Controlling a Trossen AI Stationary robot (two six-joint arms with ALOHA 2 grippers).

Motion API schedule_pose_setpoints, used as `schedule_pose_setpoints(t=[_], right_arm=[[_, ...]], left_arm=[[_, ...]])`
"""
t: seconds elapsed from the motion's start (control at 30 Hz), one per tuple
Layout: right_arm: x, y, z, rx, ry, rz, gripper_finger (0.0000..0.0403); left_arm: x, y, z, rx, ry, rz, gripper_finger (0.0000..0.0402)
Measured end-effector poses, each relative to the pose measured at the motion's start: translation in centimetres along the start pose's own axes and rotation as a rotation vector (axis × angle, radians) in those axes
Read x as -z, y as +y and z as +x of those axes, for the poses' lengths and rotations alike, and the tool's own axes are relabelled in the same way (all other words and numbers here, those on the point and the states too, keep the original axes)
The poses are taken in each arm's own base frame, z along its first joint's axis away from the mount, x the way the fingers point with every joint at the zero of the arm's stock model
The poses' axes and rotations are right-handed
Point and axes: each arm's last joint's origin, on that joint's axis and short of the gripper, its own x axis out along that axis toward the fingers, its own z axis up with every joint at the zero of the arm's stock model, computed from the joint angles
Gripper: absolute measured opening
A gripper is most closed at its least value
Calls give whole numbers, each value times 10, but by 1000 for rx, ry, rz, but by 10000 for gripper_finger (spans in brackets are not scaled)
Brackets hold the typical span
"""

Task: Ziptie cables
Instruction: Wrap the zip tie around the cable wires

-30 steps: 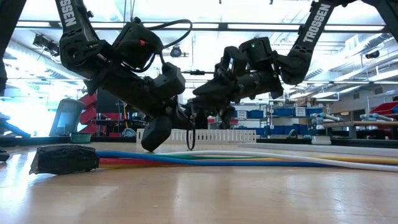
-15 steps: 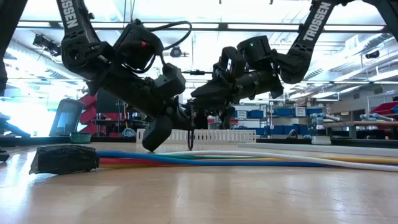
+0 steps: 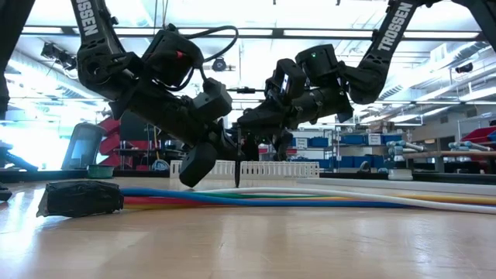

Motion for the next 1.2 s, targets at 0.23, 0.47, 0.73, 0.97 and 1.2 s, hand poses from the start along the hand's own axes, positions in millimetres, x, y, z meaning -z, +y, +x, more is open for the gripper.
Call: schedule_pose_setpoints(t=[0.23, 0.47, 0.73, 0.97, 1.2], right_arm=[[0, 0, 0, -2, 0, -19, 0], [2, -1, 0, 5, 19, -9, 0], [2, -2, -1, 11, 20, -8, 0], [-1, -7, -4, 20, 12, 3, 0], [-3, -11, -8, 16, 12, 7, 0]], left_arm=[[0, 0, 0, -1, -1, -3, 3], [-2, 1, 0, -11, -15, -33, 26], [-2, 1, 0, -11, -18, -35, 57], [0, 0, 0, -12, 8, -26, 70], [7, -3, -4, -13, 14, -92, 71]])
